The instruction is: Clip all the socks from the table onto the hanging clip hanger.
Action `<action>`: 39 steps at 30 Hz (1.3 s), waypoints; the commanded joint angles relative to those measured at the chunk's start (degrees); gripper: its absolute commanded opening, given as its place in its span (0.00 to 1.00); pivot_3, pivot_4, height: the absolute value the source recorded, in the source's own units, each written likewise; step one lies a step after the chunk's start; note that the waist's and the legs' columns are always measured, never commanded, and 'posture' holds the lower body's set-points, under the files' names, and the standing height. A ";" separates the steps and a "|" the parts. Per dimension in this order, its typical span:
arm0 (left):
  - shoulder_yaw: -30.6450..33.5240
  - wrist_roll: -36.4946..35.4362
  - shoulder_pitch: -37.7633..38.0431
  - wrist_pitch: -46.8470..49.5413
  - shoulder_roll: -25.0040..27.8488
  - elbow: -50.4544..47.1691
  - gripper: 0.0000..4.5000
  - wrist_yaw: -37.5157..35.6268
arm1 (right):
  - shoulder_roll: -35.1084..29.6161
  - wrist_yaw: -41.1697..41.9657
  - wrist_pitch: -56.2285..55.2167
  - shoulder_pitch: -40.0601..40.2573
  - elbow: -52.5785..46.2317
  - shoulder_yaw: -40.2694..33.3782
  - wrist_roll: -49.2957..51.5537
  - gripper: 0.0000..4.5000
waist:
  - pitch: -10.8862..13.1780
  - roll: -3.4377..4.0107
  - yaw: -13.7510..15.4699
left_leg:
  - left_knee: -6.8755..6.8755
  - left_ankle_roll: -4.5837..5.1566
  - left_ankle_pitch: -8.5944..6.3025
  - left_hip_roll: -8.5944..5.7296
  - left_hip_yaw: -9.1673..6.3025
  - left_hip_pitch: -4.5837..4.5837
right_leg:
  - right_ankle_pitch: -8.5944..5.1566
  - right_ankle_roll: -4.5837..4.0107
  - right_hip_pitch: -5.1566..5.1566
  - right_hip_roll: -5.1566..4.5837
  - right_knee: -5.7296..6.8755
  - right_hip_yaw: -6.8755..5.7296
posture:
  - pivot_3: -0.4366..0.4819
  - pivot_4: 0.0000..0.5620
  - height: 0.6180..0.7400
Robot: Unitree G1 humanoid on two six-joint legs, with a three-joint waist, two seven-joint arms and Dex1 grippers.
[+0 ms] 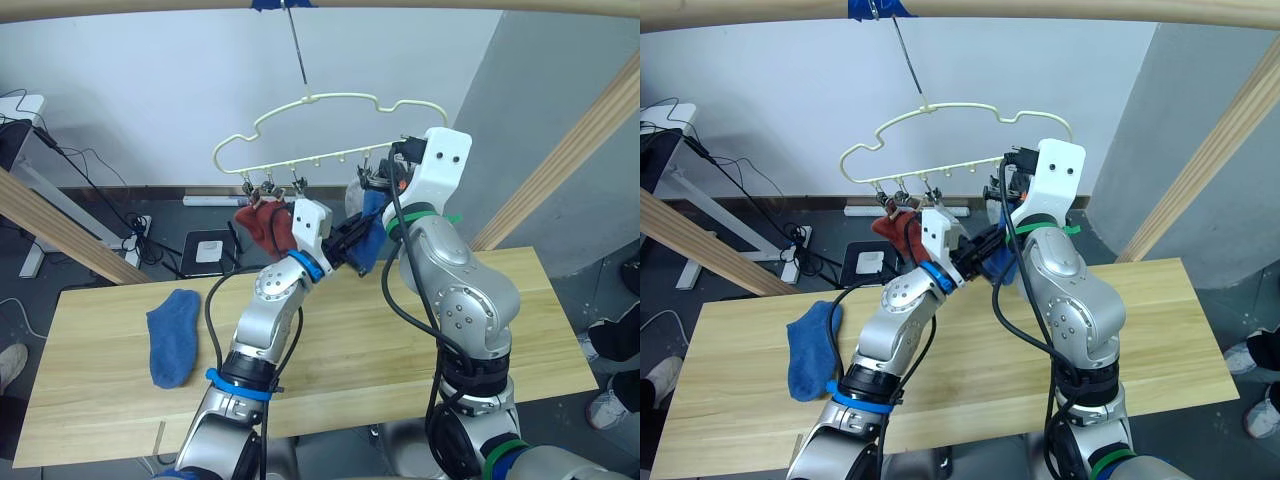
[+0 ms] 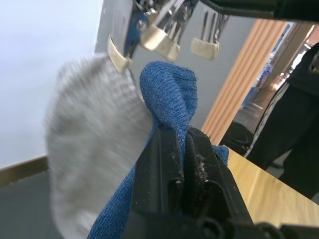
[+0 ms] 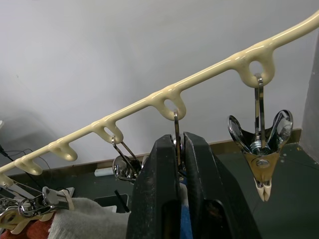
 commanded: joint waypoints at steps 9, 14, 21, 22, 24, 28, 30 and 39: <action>0.24 0.69 -3.57 -1.72 -0.60 1.30 0.00 0.21 | 3.80 0.45 0.25 -1.85 -2.91 0.10 -0.04 0.00 | 0.00 0.00 -0.04 | 0.00 0.00 0.00 0.00 0.00 0.00 | 0.00 0.00 0.00 0.00 0.00 0.00 | 0.17 0.45 1.00; 0.67 0.76 -4.64 -2.20 -0.75 2.15 0.00 0.79 | 3.90 0.45 0.98 -1.83 -3.02 0.04 0.06 0.00 | 0.00 0.00 -0.09 | 0.01 0.00 0.00 0.00 0.00 0.00 | 0.00 0.00 0.00 0.00 0.00 -0.01 | 0.17 0.45 1.00; 0.73 0.97 -5.48 -2.84 -0.93 3.08 0.00 0.90 | 4.39 0.26 1.84 -1.10 -3.64 0.19 0.33 0.13 | 0.00 0.00 -0.17 | 0.00 0.00 0.00 0.00 -0.01 -0.01 | 0.00 0.00 0.00 0.00 -0.01 -0.01 | 0.17 0.45 1.00; 0.75 0.97 -5.55 -2.86 -1.01 3.11 0.00 0.93 | 4.43 0.25 1.91 -1.06 -3.72 0.18 0.34 0.20 | 0.00 0.00 -0.20 | 0.01 0.00 0.00 0.00 0.00 -0.01 | 0.00 0.00 0.00 0.00 -0.01 -0.01 | 0.17 0.45 1.00; 0.71 1.03 -5.62 -3.03 -1.05 3.21 0.00 0.91 | 4.49 0.53 2.24 -1.17 -3.75 0.15 0.70 0.37 | 0.00 0.00 -0.30 | 0.01 0.00 0.00 0.00 0.00 -0.01 | 0.01 0.01 0.00 0.00 0.00 0.00 | 0.17 0.45 1.00; 0.73 1.09 -5.74 -3.30 -1.07 3.59 0.00 0.78 | 4.52 0.70 2.12 -1.18 -3.86 -0.19 0.93 0.61 | 0.00 0.00 -0.63 | 0.00 0.00 0.00 0.00 0.00 -0.01 | 0.00 0.01 0.00 0.00 -0.01 0.00 | 0.17 0.45 1.00; 0.69 1.47 -5.77 -3.65 -0.95 3.71 0.00 0.96 | 3.90 1.46 3.09 -0.82 -4.67 -0.45 1.83 0.61 | 0.00 0.00 -0.80 | 0.00 0.00 0.00 0.00 0.00 -0.02 | 0.01 0.01 0.00 0.00 -0.01 0.00 | 0.17 0.45 1.00; 1.14 0.48 -5.23 -3.60 0.26 2.80 0.31 -1.21 | -3.83 10.03 12.23 3.43 -12.69 0.17 6.38 0.62 | 0.00 0.00 -0.95 | 0.01 0.00 0.00 0.00 -0.01 -0.02 | 0.01 0.01 0.01 0.00 -0.01 0.00 | 0.16 0.44 1.00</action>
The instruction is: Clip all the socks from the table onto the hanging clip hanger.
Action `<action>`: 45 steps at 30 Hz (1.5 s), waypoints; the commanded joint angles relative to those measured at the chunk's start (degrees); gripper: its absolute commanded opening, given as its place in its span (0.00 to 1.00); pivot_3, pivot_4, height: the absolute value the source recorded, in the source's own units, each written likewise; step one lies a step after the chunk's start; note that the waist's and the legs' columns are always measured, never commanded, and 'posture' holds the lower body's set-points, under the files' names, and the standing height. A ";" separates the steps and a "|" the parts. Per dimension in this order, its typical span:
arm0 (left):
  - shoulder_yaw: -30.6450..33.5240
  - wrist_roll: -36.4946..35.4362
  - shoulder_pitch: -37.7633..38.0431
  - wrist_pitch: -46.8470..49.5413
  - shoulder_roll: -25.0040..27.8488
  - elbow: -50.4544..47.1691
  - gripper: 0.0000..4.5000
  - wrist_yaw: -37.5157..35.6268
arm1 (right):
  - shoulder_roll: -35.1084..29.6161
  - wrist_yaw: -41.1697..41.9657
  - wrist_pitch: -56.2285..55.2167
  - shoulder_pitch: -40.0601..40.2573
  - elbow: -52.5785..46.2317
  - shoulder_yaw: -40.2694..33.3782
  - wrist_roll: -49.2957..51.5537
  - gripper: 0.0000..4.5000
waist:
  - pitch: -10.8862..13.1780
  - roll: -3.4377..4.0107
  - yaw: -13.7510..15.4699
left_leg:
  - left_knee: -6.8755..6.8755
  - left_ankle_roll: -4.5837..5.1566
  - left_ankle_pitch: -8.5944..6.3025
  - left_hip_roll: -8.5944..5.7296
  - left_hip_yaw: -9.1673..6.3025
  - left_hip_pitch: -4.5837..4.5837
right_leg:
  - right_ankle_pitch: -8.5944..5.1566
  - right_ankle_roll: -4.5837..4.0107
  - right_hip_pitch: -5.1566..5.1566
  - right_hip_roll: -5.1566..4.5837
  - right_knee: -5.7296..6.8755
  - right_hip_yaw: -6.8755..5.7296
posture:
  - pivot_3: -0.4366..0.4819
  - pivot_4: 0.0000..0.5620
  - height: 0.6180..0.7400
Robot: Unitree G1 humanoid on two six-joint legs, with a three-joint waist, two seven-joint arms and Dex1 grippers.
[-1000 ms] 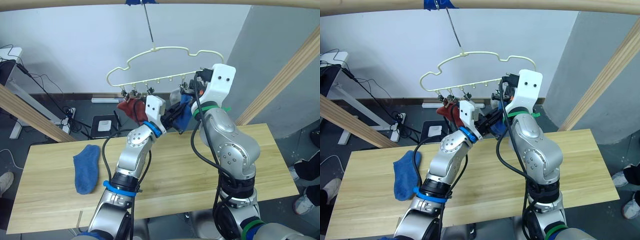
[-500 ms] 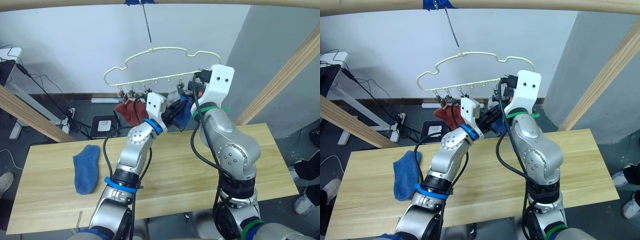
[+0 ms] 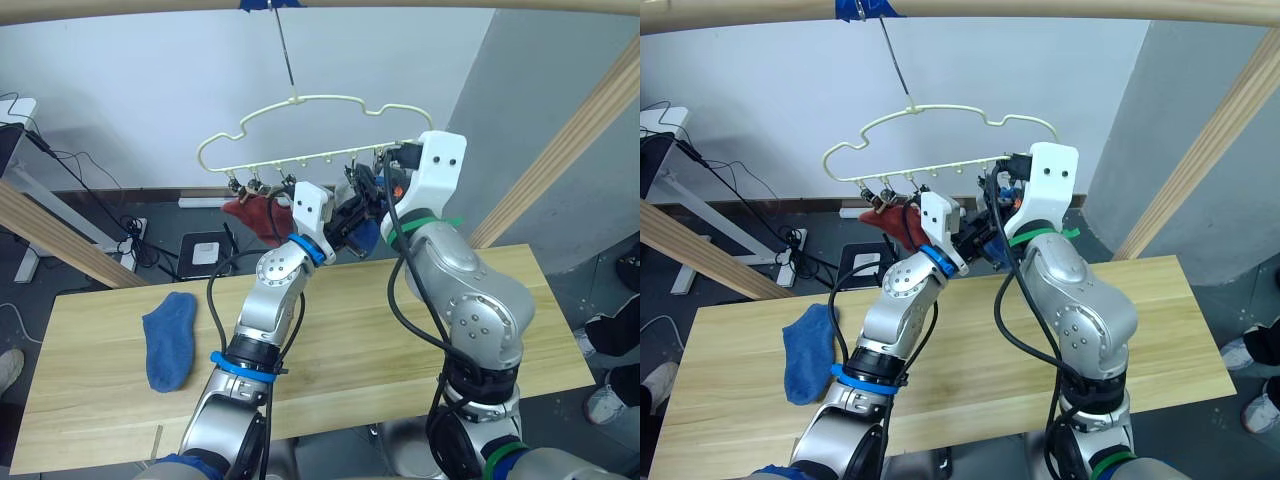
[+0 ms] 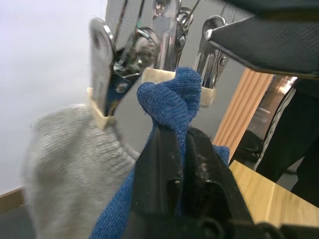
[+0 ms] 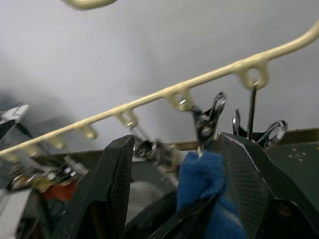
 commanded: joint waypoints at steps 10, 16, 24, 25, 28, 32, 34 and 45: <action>-0.40 -2.48 9.51 3.72 9.18 -13.75 0.65 -7.88 | -18.58 15.62 -0.55 8.74 -12.70 3.82 -0.06 0.62 | -0.01 0.01 -0.28 | 0.00 0.00 0.00 0.01 -0.01 0.02 | 0.00 0.01 -0.01 0.03 0.00 0.02 | 0.18 0.43 1.00; 2.73 -7.84 18.26 10.43 16.51 -25.37 0.65 -11.67 | -23.36 19.68 -5.42 13.51 -13.95 3.39 -3.02 0.62 | -0.04 0.02 -0.18 | 0.01 0.00 0.01 0.01 0.00 0.15 | 0.00 0.03 0.06 0.03 0.08 0.04 | 0.20 0.42 1.00; 9.04 -13.19 27.68 15.92 23.83 -37.24 0.65 -11.73 | -30.41 27.50 -15.91 18.94 -10.75 1.24 -7.49 0.62 | -0.12 0.00 0.34 | 0.02 -0.01 0.01 0.01 0.05 0.19 | -0.01 0.04 0.08 0.01 0.07 0.08 | 0.26 0.39 1.00; 9.57 -13.24 28.45 16.08 24.27 -37.91 0.65 -11.46 | -30.86 28.17 -17.12 19.06 -9.92 0.79 -8.02 0.62 | -0.19 0.00 0.46 | 0.02 -0.01 0.01 0.01 0.05 0.20 | 0.00 0.05 0.09 0.01 0.07 0.08 | 0.26 0.39 1.00; 11.16 -13.30 30.41 15.55 25.87 -39.33 0.65 -11.72 | -31.13 29.47 -19.38 18.20 -7.15 -0.29 -9.02 0.62 | -0.25 -0.03 0.81 | 0.01 -0.01 0.01 0.02 0.06 0.28 | 0.00 0.04 0.14 0.03 0.08 0.08 | 0.28 0.39 1.00; 11.71 -13.96 29.92 16.32 26.96 -39.69 0.65 -11.67 | -30.31 29.80 -20.79 16.89 -4.46 -0.48 -10.56 0.62 | -0.26 -0.03 1.56 | 0.02 0.00 0.02 0.02 0.06 0.33 | 0.00 0.04 0.14 0.06 0.13 0.11 | 0.29 0.40 1.00; 11.99 -14.28 29.04 16.95 27.26 -39.84 0.65 -11.31 | -29.61 29.65 -20.64 16.18 -3.30 -0.56 -10.70 0.62 | -0.26 -0.03 1.69 | 0.03 0.00 0.02 0.01 0.07 0.33 | 0.00 0.03 0.14 0.06 0.14 0.12 | 0.30 0.40 1.00; 14.68 -15.79 30.39 18.90 28.21 -42.47 0.65 -9.32 | -27.08 29.55 -18.96 15.64 -1.47 -1.83 -11.44 0.62 | -0.26 -0.02 2.11 | 0.01 0.00 0.02 0.02 0.07 0.31 | 0.01 0.02 0.13 0.05 0.16 0.13 | 0.33 0.39 1.00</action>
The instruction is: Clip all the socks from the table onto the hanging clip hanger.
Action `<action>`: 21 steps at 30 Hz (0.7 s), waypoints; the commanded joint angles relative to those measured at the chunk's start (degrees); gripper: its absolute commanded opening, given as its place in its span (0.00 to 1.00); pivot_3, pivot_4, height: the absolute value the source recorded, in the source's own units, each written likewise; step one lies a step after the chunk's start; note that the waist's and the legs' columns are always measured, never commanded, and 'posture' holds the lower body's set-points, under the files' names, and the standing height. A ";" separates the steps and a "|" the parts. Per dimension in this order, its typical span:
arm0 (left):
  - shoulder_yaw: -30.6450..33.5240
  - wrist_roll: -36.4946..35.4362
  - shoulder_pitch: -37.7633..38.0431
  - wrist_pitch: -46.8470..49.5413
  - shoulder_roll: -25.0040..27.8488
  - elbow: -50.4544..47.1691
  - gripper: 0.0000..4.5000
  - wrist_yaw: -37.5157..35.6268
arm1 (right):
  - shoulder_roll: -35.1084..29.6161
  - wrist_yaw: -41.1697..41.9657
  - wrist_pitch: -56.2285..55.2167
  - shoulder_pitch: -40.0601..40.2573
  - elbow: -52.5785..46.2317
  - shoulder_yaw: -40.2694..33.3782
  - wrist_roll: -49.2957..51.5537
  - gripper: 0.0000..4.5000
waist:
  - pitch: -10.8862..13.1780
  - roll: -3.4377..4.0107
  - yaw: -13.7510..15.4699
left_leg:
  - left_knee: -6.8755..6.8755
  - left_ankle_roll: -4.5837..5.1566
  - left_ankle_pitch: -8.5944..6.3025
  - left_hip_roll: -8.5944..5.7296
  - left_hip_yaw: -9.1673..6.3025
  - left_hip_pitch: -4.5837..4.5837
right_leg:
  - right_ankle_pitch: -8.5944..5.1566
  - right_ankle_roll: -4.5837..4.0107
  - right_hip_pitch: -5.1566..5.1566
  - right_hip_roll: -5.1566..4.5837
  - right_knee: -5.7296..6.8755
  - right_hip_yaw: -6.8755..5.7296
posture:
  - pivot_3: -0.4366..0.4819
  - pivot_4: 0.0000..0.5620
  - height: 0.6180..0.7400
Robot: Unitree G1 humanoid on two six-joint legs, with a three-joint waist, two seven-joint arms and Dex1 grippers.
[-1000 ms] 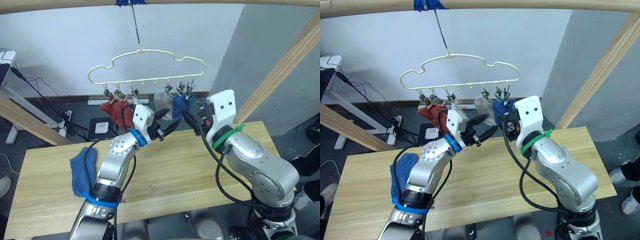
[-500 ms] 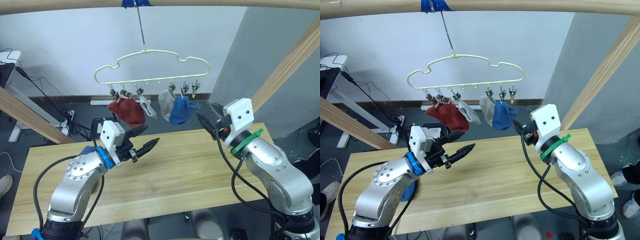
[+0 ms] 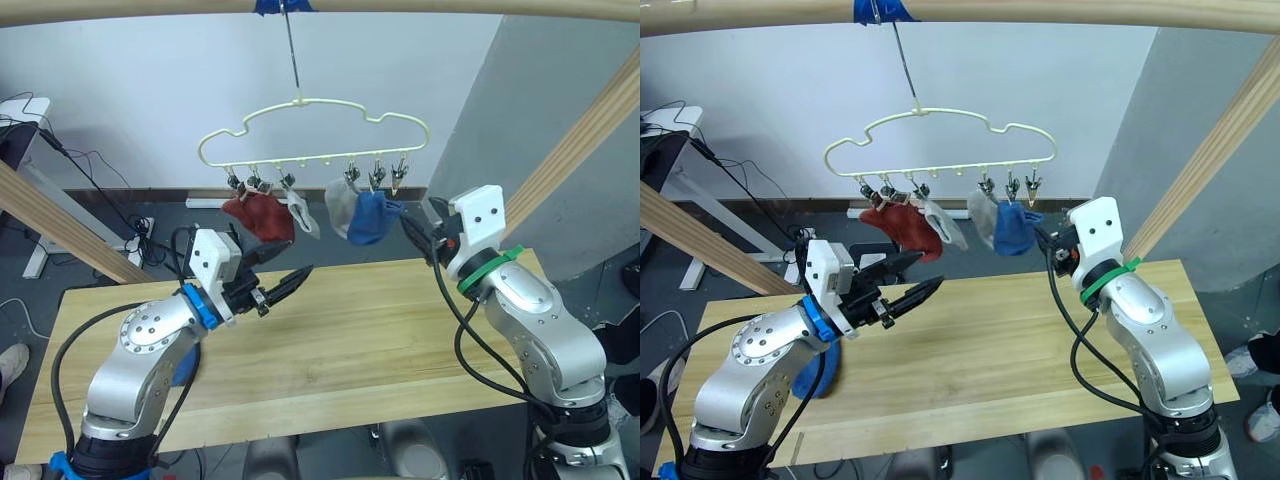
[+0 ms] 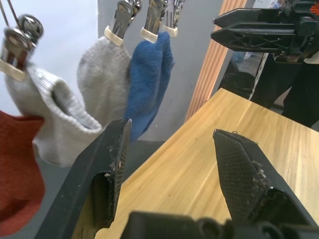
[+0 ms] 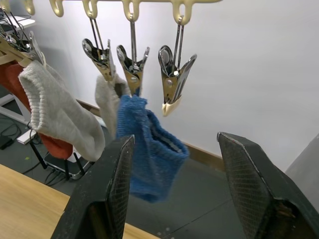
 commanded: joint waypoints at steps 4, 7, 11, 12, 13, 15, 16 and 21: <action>4.50 -1.04 4.24 -0.49 1.82 -4.45 0.65 0.97 | -0.45 1.78 -0.61 0.58 -1.95 -2.19 0.34 0.62 | -0.06 0.00 0.43 | 0.01 0.00 0.00 -0.01 0.01 0.02 | 0.00 0.00 0.01 -0.02 0.03 0.00 | 0.34 0.38 1.00; 5.89 -0.05 7.09 -1.87 2.43 -4.37 0.65 0.68 | -1.39 3.19 -1.87 0.76 -1.77 -2.44 -0.22 0.62 | -0.17 -0.01 0.88 | 0.02 0.00 0.00 0.00 0.01 0.03 | 0.00 0.00 0.00 -0.02 0.06 -0.01 | 0.34 0.37 1.00; 6.72 1.70 9.46 -5.04 2.12 -3.11 0.65 1.12 | -2.93 5.06 -4.60 1.00 -0.56 -2.17 -1.52 0.62 | -0.28 -0.03 1.58 | 0.03 -0.01 0.00 -0.01 0.02 0.04 | 0.00 0.00 0.01 -0.02 0.09 -0.02 | 0.36 0.36 1.00; 6.74 2.02 9.87 -5.52 2.00 -2.91 0.65 1.29 | -3.05 5.37 -5.19 1.06 -0.10 -2.22 -1.59 0.62 | -0.37 -0.05 1.79 | 0.04 -0.01 0.00 -0.01 0.02 0.04 | 0.00 -0.01 0.01 -0.03 0.09 -0.02 | 0.36 0.36 1.00; 6.80 2.15 10.38 -5.86 1.91 -2.96 0.65 1.33 | -3.18 5.75 -5.36 1.19 0.23 -2.29 -1.46 0.62 | -0.45 -0.03 1.98 | 0.04 -0.01 0.00 0.00 0.02 0.04 | 0.01 -0.01 0.01 -0.02 0.09 -0.03 | 0.36 0.36 1.00; 6.79 2.52 10.95 -6.49 1.68 -2.91 0.65 1.57 | -3.55 6.28 -6.13 1.42 0.92 -2.30 -2.08 0.62 | -0.53 -0.04 2.19 | 0.04 -0.01 0.00 0.00 0.03 0.05 | 0.01 -0.01 0.01 -0.02 0.10 -0.02 | 0.37 0.35 1.00; 6.84 2.90 11.29 -6.93 1.57 -2.83 0.65 1.78 | -4.12 7.47 -6.29 1.64 1.12 -2.45 -1.64 0.62 | -0.55 -0.04 2.38 | 0.05 -0.01 0.00 0.00 0.04 0.05 | 0.01 -0.02 0.01 -0.02 0.11 -0.01 | 0.37 0.35 1.00; 6.48 5.01 11.71 -8.81 1.45 -2.29 0.65 2.95 | -4.82 9.63 -6.75 1.94 3.00 -4.09 -1.06 0.62 | -0.77 -0.03 2.69 | 0.07 -0.01 0.01 -0.01 0.03 0.05 | 0.02 -0.03 0.02 -0.03 0.14 -0.02 | 0.39 0.33 1.00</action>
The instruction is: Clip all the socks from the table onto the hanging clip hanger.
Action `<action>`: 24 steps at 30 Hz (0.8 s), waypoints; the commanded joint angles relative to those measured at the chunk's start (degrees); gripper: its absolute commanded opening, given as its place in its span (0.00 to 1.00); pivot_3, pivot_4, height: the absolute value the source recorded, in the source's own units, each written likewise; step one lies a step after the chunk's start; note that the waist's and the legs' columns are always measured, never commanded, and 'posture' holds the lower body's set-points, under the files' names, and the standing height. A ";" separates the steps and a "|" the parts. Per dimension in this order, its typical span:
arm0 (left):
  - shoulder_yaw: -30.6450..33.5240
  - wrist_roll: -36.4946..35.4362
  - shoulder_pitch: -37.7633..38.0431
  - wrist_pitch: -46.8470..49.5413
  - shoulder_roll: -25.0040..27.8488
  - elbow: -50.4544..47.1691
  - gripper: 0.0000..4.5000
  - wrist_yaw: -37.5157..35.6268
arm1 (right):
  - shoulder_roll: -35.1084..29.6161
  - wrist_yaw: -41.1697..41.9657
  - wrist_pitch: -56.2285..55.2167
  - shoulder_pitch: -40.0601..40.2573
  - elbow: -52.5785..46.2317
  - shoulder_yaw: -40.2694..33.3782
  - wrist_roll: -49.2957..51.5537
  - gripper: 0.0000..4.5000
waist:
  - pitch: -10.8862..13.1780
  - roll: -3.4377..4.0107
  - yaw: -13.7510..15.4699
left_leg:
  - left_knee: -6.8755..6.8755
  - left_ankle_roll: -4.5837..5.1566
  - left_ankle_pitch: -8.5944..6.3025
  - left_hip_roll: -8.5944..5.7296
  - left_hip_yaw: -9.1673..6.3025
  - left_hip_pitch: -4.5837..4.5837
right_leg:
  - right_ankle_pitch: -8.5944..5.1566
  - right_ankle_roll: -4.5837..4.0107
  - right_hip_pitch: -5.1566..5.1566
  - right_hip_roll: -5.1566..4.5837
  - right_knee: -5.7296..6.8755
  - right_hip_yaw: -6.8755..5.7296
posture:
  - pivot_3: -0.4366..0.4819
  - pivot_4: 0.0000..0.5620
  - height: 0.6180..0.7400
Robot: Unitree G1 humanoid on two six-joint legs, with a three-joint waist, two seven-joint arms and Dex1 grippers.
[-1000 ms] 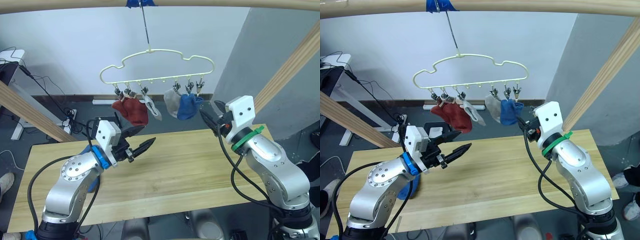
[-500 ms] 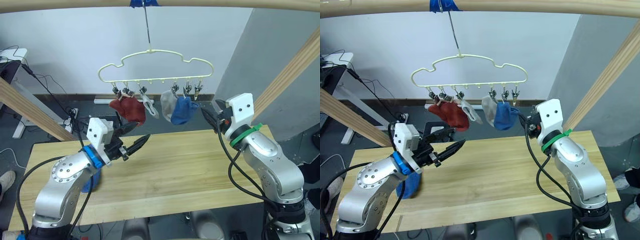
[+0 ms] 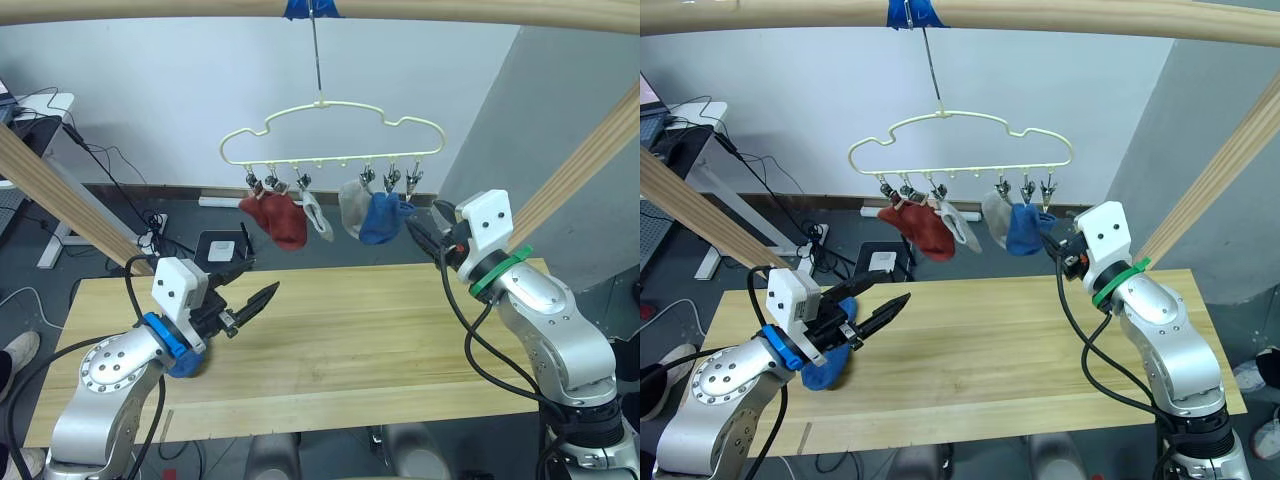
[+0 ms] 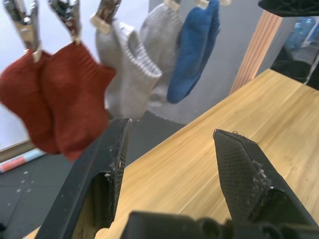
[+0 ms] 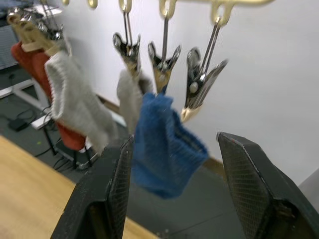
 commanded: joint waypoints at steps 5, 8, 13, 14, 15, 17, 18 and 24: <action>0.23 2.25 1.41 -6.32 0.65 -0.04 0.65 -2.23 | -1.57 2.91 -4.60 1.80 0.12 -1.62 -0.92 0.62 | -1.02 0.01 0.03 | -0.01 0.00 0.00 0.00 0.00 0.01 | 0.00 -0.01 -0.01 0.01 0.01 0.00 | 0.41 0.30 1.00; 0.38 0.86 1.31 -5.54 1.43 0.54 0.65 -3.72 | -1.91 4.24 -6.22 2.97 0.29 -1.94 -0.76 0.62 | -1.49 0.00 0.13 | -0.01 0.00 0.00 0.00 0.00 0.02 | 0.00 -0.01 0.02 0.00 0.01 -0.02 | 0.41 0.29 1.00; 0.67 0.33 -0.12 -5.40 2.00 1.55 0.65 -4.60 | -2.43 5.23 -6.95 3.80 1.28 -2.14 -1.10 0.62 | -2.68 -0.02 0.12 | 0.01 0.01 0.01 0.00 0.02 0.16 | 0.00 -0.01 0.12 0.03 0.04 0.01 | 0.41 0.27 1.00; 0.45 0.19 -0.69 -5.22 1.94 1.60 0.65 -4.52 | -2.23 4.91 -6.89 3.67 1.33 -2.09 -1.25 0.62 | -2.76 -0.03 0.12 | 0.01 0.04 0.02 0.00 0.02 0.20 | 0.00 -0.01 0.17 0.04 0.04 0.01 | 0.41 0.26 1.00; 0.28 0.09 -1.09 -5.08 1.90 1.64 0.65 -4.49 | -2.07 4.68 -6.88 3.58 1.37 -2.04 -1.37 0.62 | -2.80 -0.03 0.12 | 0.01 0.09 0.05 0.00 0.02 0.24 | 0.00 -0.01 0.23 0.04 0.04 0.01 | 0.41 0.26 1.00; -0.04 -0.50 -1.73 -4.39 1.87 1.52 0.65 -4.67 | -1.79 4.28 -6.63 3.41 1.36 -1.86 -1.57 0.62 | -2.81 -0.03 0.12 | 0.01 0.15 0.09 0.00 0.02 0.41 | 0.01 -0.02 0.41 0.05 0.04 0.01 | 0.40 0.27 1.00; -0.51 -0.68 -2.01 -4.19 2.02 1.33 0.65 -5.12 | -1.58 3.92 -6.41 3.40 1.33 -1.82 -1.68 0.62 | -2.81 -0.02 0.10 | 0.00 0.15 0.09 0.01 0.02 0.57 | 0.01 -0.02 0.58 0.06 0.03 0.02 | 0.40 0.27 1.00; -0.26 -0.93 -3.06 -3.41 1.86 1.85 0.65 -5.15 | -0.72 3.06 -5.71 4.30 0.08 -1.48 -1.60 0.62 | -2.85 -0.03 0.08 | -0.06 0.16 0.09 0.01 0.02 1.04 | -0.05 0.03 1.04 0.08 -0.06 0.07 | 0.39 0.27 1.00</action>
